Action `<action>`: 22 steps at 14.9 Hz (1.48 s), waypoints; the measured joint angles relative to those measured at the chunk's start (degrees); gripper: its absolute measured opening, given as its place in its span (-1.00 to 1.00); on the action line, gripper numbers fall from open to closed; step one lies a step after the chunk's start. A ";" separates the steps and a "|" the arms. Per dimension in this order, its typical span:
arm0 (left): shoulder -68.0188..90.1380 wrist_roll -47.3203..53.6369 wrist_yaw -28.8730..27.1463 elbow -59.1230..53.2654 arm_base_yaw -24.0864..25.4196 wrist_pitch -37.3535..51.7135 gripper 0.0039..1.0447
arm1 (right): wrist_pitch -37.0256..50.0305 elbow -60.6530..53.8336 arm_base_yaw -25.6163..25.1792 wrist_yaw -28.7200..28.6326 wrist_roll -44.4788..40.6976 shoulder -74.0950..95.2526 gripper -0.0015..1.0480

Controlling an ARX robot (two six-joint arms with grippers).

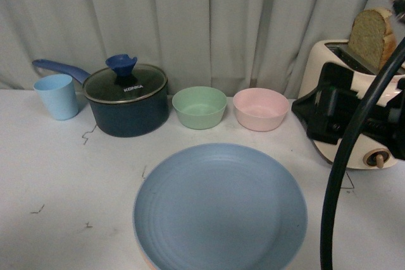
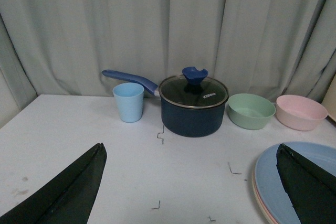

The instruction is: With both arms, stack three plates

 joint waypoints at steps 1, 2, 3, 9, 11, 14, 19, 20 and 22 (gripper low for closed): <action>0.00 0.00 0.00 0.00 0.00 0.00 0.88 | -0.09 -0.26 -0.02 -0.28 0.00 -1.16 0.85; 0.00 0.00 -0.04 0.00 0.00 0.00 0.88 | 10.49 -3.32 0.26 4.44 -2.32 -3.28 0.77; 0.00 0.00 0.04 0.00 0.00 0.07 0.88 | 20.76 -8.94 -0.37 13.68 -8.35 -6.62 0.53; 0.00 0.00 -0.02 0.00 0.00 -0.02 0.88 | 3.96 -28.26 -16.06 6.95 -21.29 -48.15 -0.97; 0.00 0.00 0.00 0.00 0.00 0.00 0.88 | 1.79 -30.69 -15.96 6.27 -21.53 -55.06 -0.96; 0.00 0.00 0.00 0.00 0.00 0.00 0.88 | -2.36 -32.74 -15.96 6.25 -21.53 -60.37 -0.96; 0.00 0.00 0.00 0.00 0.00 0.00 0.88 | -6.56 -35.06 -15.96 6.23 -21.53 -68.02 -0.96; 0.00 0.00 0.00 0.00 0.00 0.00 0.88 | -7.82 -35.06 -15.96 6.23 -21.53 -70.18 -0.96; 0.00 0.00 0.00 0.00 0.00 0.00 0.88 | -11.32 -35.06 -15.96 6.23 -21.53 -73.07 -0.96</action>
